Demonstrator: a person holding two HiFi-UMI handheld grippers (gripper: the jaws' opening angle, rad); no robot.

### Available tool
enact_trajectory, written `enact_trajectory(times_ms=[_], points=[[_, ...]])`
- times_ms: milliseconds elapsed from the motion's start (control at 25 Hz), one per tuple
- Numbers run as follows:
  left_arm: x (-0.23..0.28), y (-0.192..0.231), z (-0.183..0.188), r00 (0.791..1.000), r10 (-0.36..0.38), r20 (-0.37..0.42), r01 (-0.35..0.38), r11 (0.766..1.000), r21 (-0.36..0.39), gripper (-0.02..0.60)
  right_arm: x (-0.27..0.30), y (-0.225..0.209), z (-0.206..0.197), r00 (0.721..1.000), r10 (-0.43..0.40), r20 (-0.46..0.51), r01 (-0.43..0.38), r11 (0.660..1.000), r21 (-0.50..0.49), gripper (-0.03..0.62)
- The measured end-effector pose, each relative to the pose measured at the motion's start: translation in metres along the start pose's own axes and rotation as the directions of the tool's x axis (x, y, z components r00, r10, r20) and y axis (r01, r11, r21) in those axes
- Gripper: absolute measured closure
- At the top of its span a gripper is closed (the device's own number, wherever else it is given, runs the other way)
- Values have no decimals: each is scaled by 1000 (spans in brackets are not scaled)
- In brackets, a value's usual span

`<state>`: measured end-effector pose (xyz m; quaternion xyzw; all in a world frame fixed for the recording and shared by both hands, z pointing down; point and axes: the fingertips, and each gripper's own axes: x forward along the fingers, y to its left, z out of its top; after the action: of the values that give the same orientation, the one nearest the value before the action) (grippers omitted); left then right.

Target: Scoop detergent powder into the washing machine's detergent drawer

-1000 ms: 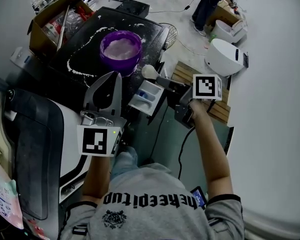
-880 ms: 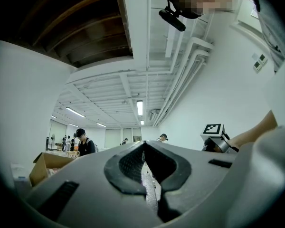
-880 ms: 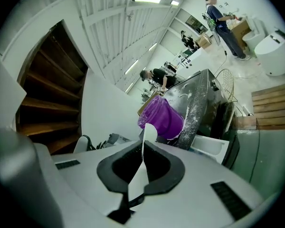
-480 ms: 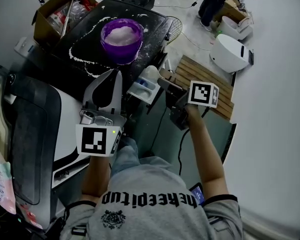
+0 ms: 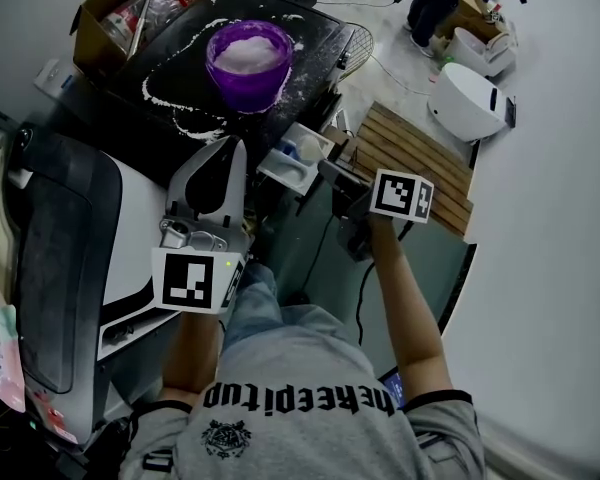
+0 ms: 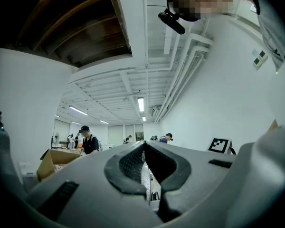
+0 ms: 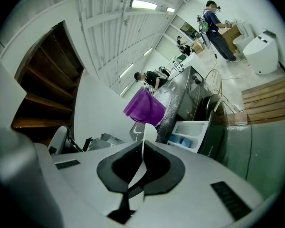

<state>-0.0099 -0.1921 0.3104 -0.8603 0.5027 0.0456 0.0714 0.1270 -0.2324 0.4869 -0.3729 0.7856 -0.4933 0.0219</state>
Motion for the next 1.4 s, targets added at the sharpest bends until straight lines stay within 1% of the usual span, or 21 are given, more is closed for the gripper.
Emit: enact_trajectory(times_ms=[240, 400, 600, 720, 800, 880, 920, 960, 1080, 1160, 1280, 1400], points=[[0, 0, -6, 1000, 0, -10, 0, 1000, -3, 578, 8, -22, -14, 999, -34, 4, 34, 999, 12, 588], [2, 3, -10, 1000, 6, -19, -6, 1000, -5, 578, 14, -37, -23, 997, -81, -14, 81, 996, -23, 589], [2, 10, -16, 999, 20, -33, -21, 1000, -7, 578, 22, -54, -32, 986, -161, -45, 155, 981, -119, 588], [2, 13, -19, 999, 27, -40, -27, 1000, -7, 578, 27, -62, -37, 975, -214, -62, 197, 958, -207, 588], [3, 16, -21, 999, 32, -43, -33, 999, -7, 578, 30, -66, -39, 966, -246, -74, 217, 936, -278, 588], [3, 18, -22, 998, 38, -46, -38, 999, -8, 578, 33, -69, -42, 953, -290, -84, 241, 899, -367, 588], [2, 19, -23, 998, 40, -48, -41, 999, -8, 578, 35, -71, -44, 945, -316, -87, 253, 872, -419, 588], [2, 20, -24, 998, 42, -51, -42, 999, -8, 578, 36, -71, -46, 936, -342, -88, 262, 840, -475, 588], [2, 22, -26, 997, 45, -56, -46, 999, -8, 578, 40, -72, -51, 907, -412, -88, 268, 726, -634, 588], [2, 23, -27, 997, 47, -58, -48, 999, -9, 578, 44, -72, -54, 892, -444, -88, 260, 663, -702, 588], [2, 25, -29, 997, 50, -60, -50, 999, -9, 578, 47, -73, -55, 874, -481, -72, 254, 578, -776, 588], [2, 27, -30, 997, 53, -61, -54, 998, -11, 578, 49, -74, -59, 850, -523, -63, 231, 478, -847, 589]])
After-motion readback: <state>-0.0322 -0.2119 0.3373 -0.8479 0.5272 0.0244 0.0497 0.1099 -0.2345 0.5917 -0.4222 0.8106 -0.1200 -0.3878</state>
